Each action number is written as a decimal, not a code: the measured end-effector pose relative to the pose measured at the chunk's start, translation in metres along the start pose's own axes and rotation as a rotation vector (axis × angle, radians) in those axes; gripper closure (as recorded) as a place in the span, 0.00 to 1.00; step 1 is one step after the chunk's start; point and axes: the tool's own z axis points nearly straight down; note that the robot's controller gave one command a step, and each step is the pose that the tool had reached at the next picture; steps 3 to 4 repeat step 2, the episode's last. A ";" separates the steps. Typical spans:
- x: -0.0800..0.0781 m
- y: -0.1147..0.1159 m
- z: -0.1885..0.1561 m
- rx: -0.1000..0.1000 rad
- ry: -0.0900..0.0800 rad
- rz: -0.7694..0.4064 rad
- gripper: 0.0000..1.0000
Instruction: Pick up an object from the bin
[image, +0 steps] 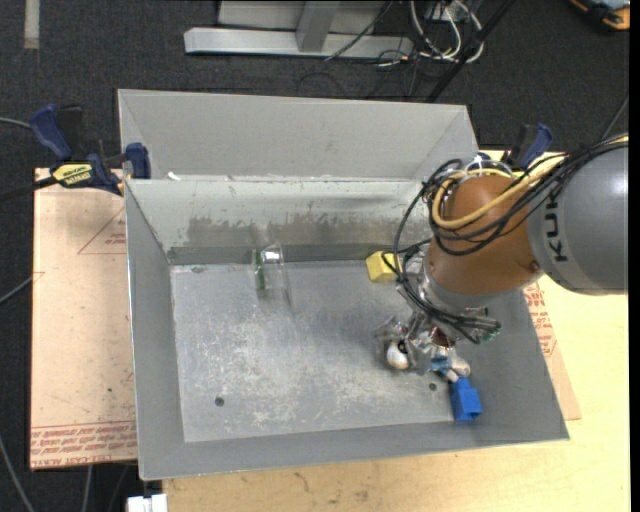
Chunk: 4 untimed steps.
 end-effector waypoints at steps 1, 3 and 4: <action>-0.001 0.000 -0.020 0.002 -0.002 0.015 1.00; -0.001 -0.001 -0.036 0.005 -0.005 0.016 1.00; -0.001 -0.001 -0.036 0.005 -0.005 0.016 1.00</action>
Offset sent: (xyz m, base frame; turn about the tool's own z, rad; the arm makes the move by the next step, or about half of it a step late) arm 0.0000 0.0002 0.0199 0.0000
